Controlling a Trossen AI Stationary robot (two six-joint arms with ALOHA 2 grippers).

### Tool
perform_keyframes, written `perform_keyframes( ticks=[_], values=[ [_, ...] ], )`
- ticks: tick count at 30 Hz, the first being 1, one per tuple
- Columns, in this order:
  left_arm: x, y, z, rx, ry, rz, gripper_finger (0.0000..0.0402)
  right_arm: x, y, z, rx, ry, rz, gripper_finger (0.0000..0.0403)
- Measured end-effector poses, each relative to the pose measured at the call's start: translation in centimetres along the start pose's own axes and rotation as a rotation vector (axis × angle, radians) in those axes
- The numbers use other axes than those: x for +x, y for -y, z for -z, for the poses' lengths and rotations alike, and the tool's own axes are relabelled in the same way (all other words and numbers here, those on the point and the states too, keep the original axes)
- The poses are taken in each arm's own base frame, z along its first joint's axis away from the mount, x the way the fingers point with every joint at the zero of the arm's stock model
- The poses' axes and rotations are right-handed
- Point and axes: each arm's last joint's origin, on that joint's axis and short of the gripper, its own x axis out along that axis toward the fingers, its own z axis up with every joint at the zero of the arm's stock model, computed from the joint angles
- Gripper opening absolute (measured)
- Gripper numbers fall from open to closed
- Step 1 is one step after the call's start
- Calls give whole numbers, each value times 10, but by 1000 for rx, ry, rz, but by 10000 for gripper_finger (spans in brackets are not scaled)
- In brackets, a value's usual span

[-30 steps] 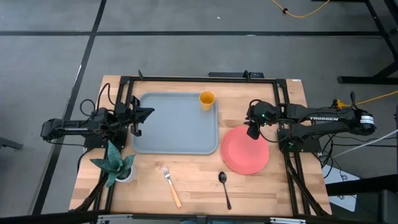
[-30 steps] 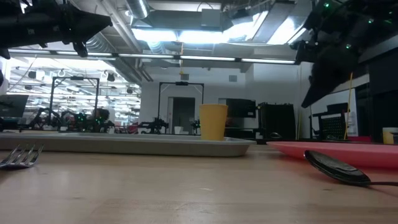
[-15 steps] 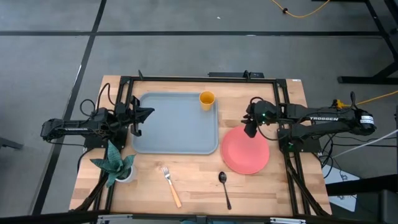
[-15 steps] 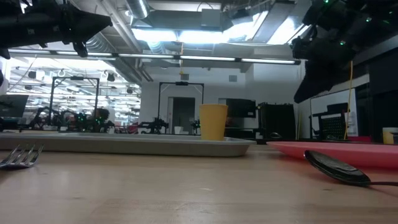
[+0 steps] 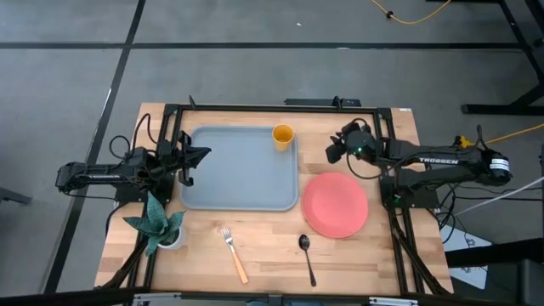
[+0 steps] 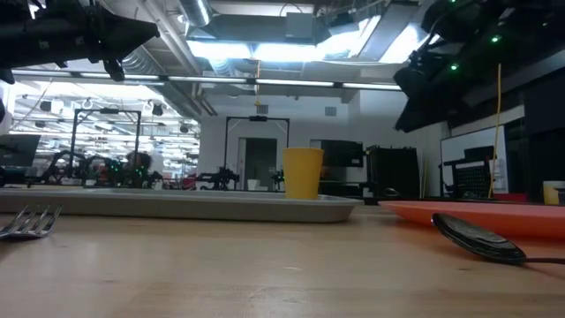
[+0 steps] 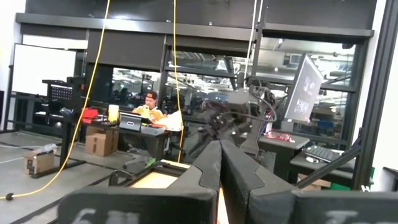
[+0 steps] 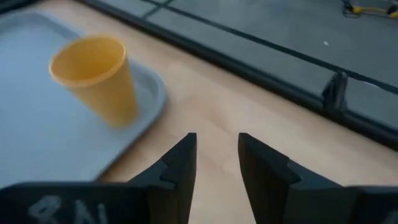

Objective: Pick and place plate/cup/fork/spoon on tray
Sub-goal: Put the pink plate on the gray tray

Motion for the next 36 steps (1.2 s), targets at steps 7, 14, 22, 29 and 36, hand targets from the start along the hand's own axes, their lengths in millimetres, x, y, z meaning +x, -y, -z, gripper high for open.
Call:
perform_keyframes(
  ticks=[7, 14, 22, 29, 36],
  values=[
    [0, 0, 0, 1, -1, 0, 0, 15, 26, -16, 36, -10, -93, 123],
    [0, 0, 0, 1, -1, 0, 0, 31, 50, -9, 106, -210, -209, 123],
    [0, 0, 0, 2, -1, 0, 0, 50, 58, 7, 62, -383, -222, 123],
    [0, 0, 0, 2, -1, 0, 0, 63, 58, 23, 11, -516, -203, 123],
    [0, 0, 1, 4, -14, -1, 0, 67, 57, 27, 9, -551, -259, 123]
  ],
)
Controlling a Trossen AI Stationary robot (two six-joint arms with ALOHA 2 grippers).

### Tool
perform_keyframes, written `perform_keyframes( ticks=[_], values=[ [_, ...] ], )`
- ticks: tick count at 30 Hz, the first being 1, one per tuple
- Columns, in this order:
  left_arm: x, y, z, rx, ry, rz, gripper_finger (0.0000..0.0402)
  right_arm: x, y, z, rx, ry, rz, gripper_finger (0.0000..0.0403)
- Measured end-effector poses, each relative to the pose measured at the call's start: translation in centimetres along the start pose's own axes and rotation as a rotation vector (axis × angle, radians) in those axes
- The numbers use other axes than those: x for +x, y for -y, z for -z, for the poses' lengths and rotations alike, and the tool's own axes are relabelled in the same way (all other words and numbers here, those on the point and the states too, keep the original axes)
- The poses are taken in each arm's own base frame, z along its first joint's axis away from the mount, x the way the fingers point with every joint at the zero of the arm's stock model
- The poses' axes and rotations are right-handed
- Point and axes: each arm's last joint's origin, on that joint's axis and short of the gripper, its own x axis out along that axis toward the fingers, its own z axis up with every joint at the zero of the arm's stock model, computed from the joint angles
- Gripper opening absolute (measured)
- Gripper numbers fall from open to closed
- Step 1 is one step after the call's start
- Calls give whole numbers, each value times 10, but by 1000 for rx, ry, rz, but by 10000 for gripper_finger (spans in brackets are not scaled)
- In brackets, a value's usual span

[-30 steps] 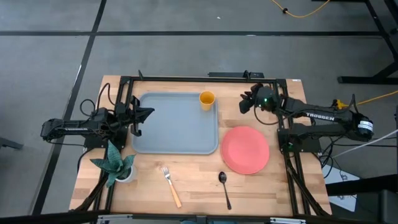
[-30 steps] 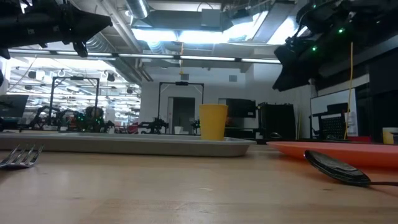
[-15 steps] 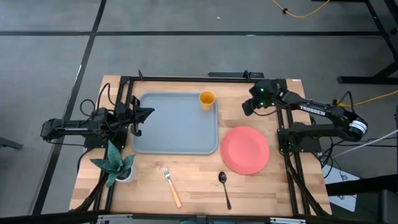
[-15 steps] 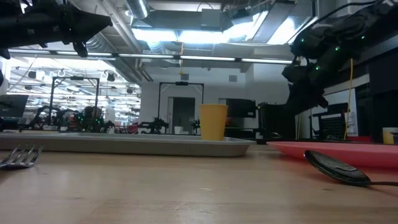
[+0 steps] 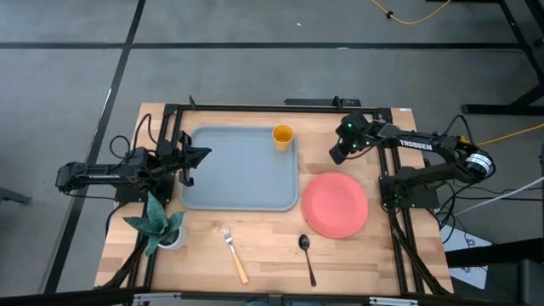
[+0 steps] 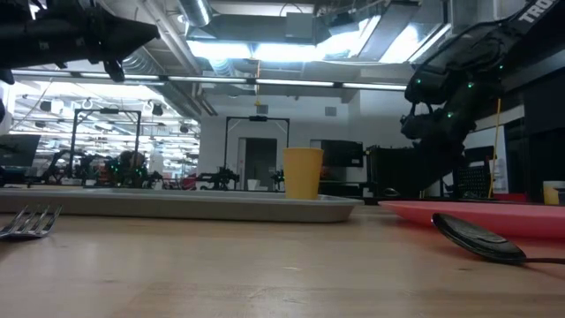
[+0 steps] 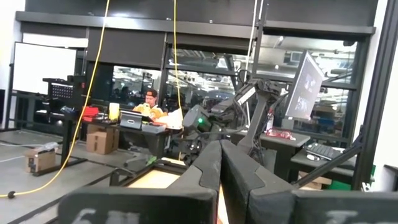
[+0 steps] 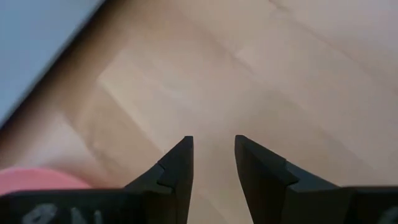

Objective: Pick and place plate/cup/fork/spoon on tray
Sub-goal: Put the pink plate on the gray tray

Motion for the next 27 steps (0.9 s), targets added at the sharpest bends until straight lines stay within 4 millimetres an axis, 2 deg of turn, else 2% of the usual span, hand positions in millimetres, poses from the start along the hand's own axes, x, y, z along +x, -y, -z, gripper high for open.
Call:
perform_keyframes(
  ticks=[8, 16, 22, 27],
  values=[
    [0, 0, 0, 1, -4, 0, 0, 0, -1, 2, -63, -22, -43, 123],
    [0, 0, 0, 1, -3, 0, 0, 0, -1, 4, -210, -40, -53, 123],
    [0, 0, 0, 1, -3, -1, 0, 0, -1, 5, -228, -49, -70, 123],
    [0, 0, 0, 1, -3, 0, 0, 2, -1, 15, -223, -110, -142, 123]
  ],
)
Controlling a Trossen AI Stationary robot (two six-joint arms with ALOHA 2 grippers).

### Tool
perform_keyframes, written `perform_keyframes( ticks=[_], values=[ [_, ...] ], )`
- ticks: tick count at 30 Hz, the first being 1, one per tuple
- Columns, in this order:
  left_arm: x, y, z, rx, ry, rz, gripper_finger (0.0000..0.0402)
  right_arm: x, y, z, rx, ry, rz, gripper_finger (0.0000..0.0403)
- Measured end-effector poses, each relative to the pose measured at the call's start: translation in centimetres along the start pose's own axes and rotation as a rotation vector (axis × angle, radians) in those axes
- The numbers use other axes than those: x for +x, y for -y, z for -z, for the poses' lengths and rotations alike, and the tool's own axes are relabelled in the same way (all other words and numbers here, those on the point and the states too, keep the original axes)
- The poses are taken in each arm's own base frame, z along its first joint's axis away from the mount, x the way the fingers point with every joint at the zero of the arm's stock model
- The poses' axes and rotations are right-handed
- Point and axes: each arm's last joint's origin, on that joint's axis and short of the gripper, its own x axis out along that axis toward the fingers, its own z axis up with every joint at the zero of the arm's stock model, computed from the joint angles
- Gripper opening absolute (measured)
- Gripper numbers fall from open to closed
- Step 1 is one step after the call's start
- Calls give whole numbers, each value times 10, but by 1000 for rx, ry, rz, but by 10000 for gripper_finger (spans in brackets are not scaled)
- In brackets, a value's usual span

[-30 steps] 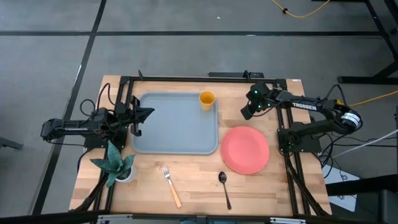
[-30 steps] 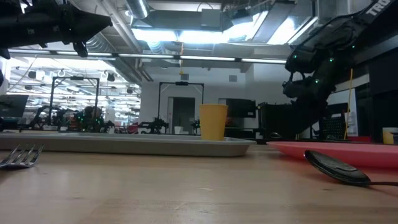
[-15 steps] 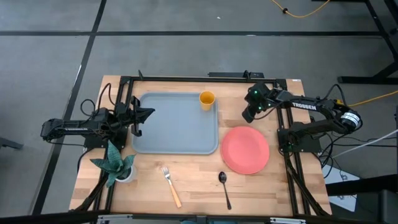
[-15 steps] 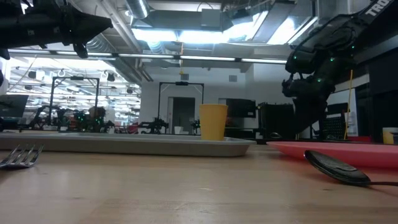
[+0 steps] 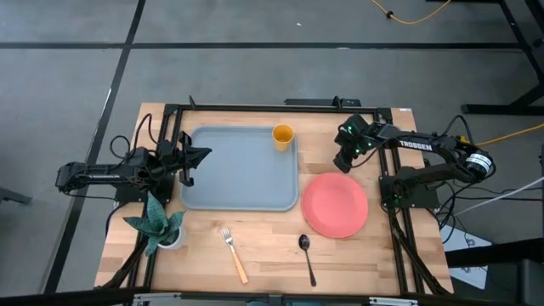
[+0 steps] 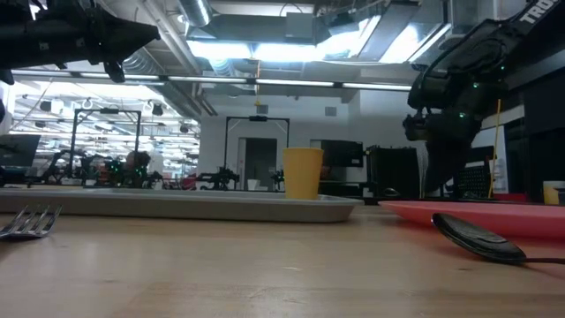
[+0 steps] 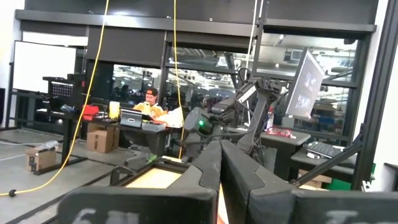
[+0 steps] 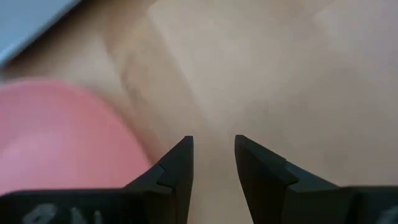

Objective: Pick and place plate/cup/fork/spoon on tray
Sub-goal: Put the pink plate on the gray tray

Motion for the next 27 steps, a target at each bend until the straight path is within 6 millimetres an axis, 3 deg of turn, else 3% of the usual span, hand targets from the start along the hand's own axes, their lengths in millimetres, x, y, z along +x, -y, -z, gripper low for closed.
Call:
perform_keyframes(
  ticks=[6, 19, 27],
  values=[
    [0, 0, 0, 0, 0, 0, 0, 9, 0, 18, -18, -41, -76, 123],
    [0, 0, 0, 0, -1, 0, 0, 10, -5, 17, -23, -22, -189, 123],
    [0, 0, 0, 0, -1, 0, 0, 18, -12, 19, -76, -80, -118, 122]
  ],
)
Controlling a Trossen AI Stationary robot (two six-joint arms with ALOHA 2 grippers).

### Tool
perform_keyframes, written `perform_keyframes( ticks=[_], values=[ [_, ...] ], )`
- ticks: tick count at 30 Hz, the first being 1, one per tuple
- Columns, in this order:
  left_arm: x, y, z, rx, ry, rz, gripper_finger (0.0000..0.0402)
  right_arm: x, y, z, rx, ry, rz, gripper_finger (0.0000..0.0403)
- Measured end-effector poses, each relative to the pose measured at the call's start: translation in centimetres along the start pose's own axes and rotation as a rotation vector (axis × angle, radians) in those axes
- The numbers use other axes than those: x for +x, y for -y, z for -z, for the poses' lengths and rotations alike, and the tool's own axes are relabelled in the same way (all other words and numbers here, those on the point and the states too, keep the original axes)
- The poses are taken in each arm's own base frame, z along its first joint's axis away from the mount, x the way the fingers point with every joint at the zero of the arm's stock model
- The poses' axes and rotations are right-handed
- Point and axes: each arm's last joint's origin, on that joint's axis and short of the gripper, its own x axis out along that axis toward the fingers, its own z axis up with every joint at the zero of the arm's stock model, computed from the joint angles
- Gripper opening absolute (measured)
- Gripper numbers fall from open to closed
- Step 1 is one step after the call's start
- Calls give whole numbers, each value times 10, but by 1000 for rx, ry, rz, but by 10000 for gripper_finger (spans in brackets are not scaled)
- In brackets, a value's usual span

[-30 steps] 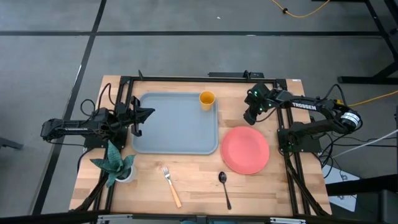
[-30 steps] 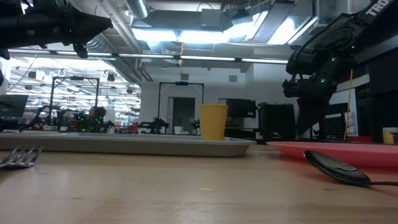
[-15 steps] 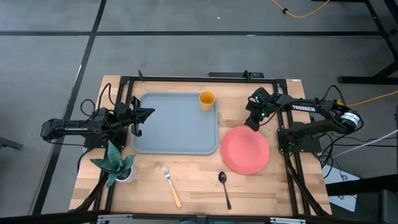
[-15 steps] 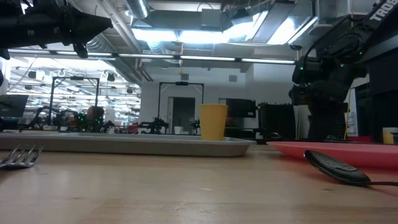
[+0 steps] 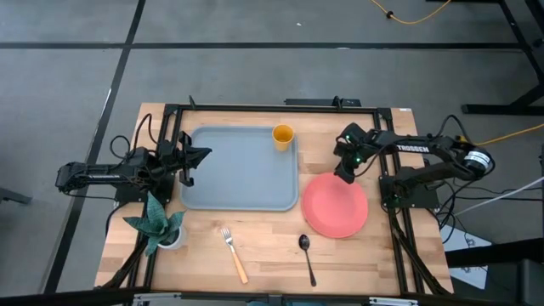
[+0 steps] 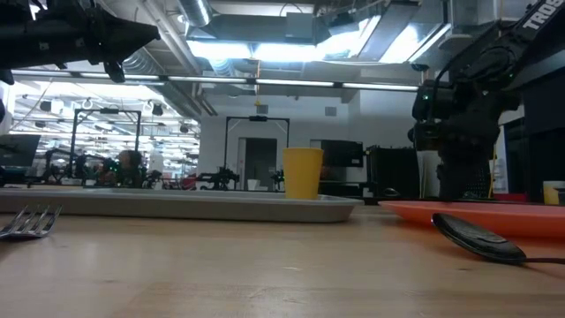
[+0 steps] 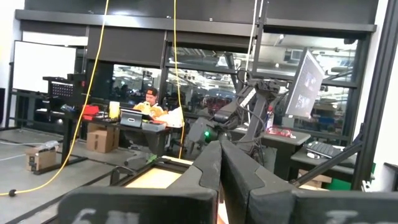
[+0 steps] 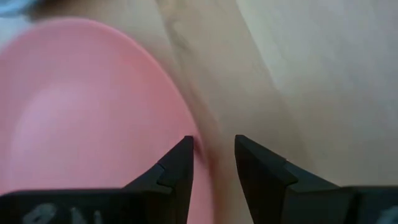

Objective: Pick and place plate/cup/fork/spoon on tray
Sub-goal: Put the pink plate on the gray tray

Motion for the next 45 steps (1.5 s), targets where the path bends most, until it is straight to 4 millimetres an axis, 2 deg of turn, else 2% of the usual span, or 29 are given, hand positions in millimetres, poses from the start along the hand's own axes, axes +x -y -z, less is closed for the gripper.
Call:
perform_keyframes(
  ticks=[15, 20, 23, 27, 31, 37, 42, 45],
  values=[
    [0, 0, 0, 0, 0, 0, 0, 21, -8, 0, -4, -86, -102, 117],
    [0, 0, 0, 1, -1, -1, 0, 21, -9, 0, 74, -82, -125, 71],
    [0, 0, 0, 0, -1, -1, 0, 22, -13, 4, 98, -108, -259, 22],
    [0, 0, 0, 0, -1, 0, 0, 18, -17, 0, 176, -111, -404, 8],
    [0, 0, 0, 0, -1, -1, 0, 4, -23, -12, 195, -128, -405, 6],
    [0, 0, 0, 0, -1, 0, 0, -31, -33, -40, 160, -150, -247, 3],
    [0, 0, 0, 0, 0, 0, 0, -62, -49, -66, 117, -68, -325, 2],
    [0, 0, 0, 0, 0, -1, 0, -70, -60, -86, 67, 42, -375, 2]
  ],
)
